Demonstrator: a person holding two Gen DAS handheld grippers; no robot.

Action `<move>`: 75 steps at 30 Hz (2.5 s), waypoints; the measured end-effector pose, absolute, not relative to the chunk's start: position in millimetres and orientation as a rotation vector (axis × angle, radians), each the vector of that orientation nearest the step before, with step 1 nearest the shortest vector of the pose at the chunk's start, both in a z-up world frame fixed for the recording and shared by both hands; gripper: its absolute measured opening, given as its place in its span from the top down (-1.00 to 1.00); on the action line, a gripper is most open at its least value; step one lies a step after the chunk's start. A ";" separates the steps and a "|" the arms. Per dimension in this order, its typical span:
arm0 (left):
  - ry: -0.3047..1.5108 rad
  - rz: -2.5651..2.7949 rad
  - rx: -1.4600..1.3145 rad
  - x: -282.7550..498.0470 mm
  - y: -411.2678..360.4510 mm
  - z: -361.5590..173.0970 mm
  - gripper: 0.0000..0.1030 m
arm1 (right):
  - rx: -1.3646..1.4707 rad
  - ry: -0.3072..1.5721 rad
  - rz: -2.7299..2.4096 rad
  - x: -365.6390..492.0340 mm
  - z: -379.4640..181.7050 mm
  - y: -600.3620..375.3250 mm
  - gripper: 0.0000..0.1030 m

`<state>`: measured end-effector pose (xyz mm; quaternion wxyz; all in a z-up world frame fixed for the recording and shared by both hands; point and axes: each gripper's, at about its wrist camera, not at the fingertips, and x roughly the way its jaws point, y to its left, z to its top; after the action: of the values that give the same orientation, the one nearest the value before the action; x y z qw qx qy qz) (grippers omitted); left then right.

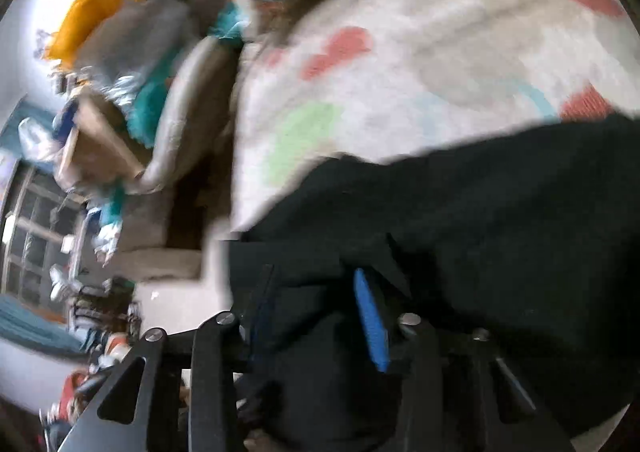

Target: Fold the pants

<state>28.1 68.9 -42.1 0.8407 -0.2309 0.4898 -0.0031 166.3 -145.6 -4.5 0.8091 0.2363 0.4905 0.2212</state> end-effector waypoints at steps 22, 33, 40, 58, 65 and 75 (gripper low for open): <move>1.031 -0.270 -0.225 97.8 -33.5 61.0 -0.09 | 0.723 0.942 0.058 48.9 -6.6 -318.3 0.07; 1.143 -0.530 -0.028 185.8 -184.0 29.3 -0.09 | 0.734 0.859 0.042 67.6 -19.9 -315.3 0.00; 1.191 -0.638 0.147 229.6 -247.8 -2.4 -0.31 | 0.687 0.818 0.048 77.5 -20.3 -306.1 -0.17; 1.046 -0.670 -0.022 194.6 -158.4 72.0 0.62 | 0.439 0.778 0.261 75.9 41.4 -256.3 0.55; 0.970 -0.588 -0.245 167.7 -51.5 93.2 0.62 | 0.217 0.756 0.367 64.3 70.1 -188.4 0.55; 0.913 -0.491 -0.654 132.5 80.3 42.6 0.51 | -0.212 0.769 0.475 55.9 55.0 -66.1 0.55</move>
<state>132.5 80.3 42.6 0.8179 -0.3069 0.4286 -0.2305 55.9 -66.1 55.0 0.8942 -0.1022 0.3707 0.2291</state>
